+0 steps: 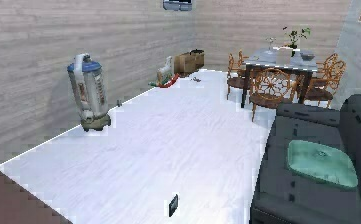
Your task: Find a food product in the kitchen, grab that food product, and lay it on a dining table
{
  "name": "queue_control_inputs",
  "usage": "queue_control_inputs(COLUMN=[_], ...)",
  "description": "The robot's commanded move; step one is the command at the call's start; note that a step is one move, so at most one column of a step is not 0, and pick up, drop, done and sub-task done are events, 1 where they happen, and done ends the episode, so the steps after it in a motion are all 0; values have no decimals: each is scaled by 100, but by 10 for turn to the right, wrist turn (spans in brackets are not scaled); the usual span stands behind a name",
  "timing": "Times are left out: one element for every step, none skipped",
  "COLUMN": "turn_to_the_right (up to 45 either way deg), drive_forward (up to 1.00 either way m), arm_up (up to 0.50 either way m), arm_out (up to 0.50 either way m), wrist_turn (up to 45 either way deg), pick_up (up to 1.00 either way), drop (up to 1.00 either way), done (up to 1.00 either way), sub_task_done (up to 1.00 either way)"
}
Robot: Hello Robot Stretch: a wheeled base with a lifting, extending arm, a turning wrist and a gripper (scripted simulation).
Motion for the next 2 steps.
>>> queue_control_inputs(turn_to_the_right=[210,30], drive_forward=[0,0], arm_up=[0,0], arm_out=[0,0], wrist_turn=[0,0], pick_up=[0,0], drop=[0,0], done=[0,0], sub_task_done=[0,0])
